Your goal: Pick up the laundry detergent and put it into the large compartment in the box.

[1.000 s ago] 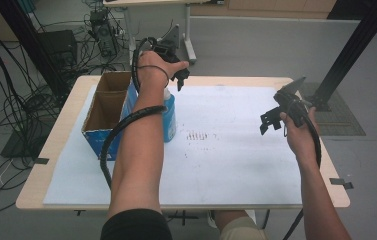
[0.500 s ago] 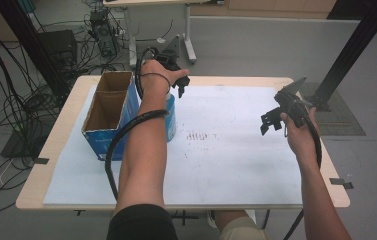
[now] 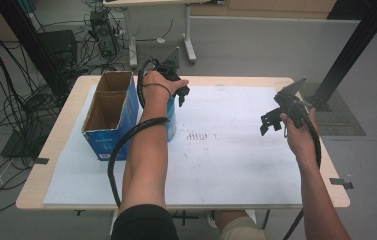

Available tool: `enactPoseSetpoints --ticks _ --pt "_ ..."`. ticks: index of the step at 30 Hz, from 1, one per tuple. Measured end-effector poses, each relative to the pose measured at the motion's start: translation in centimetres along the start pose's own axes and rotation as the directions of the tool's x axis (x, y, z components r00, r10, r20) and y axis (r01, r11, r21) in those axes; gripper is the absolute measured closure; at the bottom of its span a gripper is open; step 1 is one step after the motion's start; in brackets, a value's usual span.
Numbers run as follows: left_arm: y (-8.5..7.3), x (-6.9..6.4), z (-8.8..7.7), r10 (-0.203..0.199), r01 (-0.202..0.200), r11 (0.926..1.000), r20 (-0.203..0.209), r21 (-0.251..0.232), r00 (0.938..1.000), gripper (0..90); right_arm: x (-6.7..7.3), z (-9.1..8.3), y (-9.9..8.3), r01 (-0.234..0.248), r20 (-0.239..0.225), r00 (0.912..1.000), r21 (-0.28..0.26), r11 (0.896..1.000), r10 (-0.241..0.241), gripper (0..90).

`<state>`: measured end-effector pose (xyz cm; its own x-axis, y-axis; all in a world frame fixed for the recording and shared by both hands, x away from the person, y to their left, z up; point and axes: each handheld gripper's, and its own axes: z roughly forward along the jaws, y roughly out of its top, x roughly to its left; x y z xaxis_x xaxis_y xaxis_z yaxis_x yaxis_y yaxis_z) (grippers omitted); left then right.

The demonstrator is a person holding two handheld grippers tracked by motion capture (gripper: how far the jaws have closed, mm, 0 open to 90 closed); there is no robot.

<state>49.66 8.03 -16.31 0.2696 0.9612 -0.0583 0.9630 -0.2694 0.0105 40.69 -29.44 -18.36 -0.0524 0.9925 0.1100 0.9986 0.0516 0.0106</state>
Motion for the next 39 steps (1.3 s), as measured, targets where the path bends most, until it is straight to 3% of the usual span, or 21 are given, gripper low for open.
enactPoseSetpoints --ticks 9,39 --pt "-0.05 -0.02 0.79 0.005 -0.005 1.0000 -0.002 0.002 1.0000 6.2 0.06 0.01 -0.06 0.006 0.000 1.0000 -0.004 1.000 -0.006 5.3" --pt "-0.36 -0.08 0.63 0.013 -0.013 0.9998 -0.010 -0.014 0.9999 6.0 0.23 0.50 0.24 0.017 -0.006 0.9998 0.005 1.000 -0.017 5.4"
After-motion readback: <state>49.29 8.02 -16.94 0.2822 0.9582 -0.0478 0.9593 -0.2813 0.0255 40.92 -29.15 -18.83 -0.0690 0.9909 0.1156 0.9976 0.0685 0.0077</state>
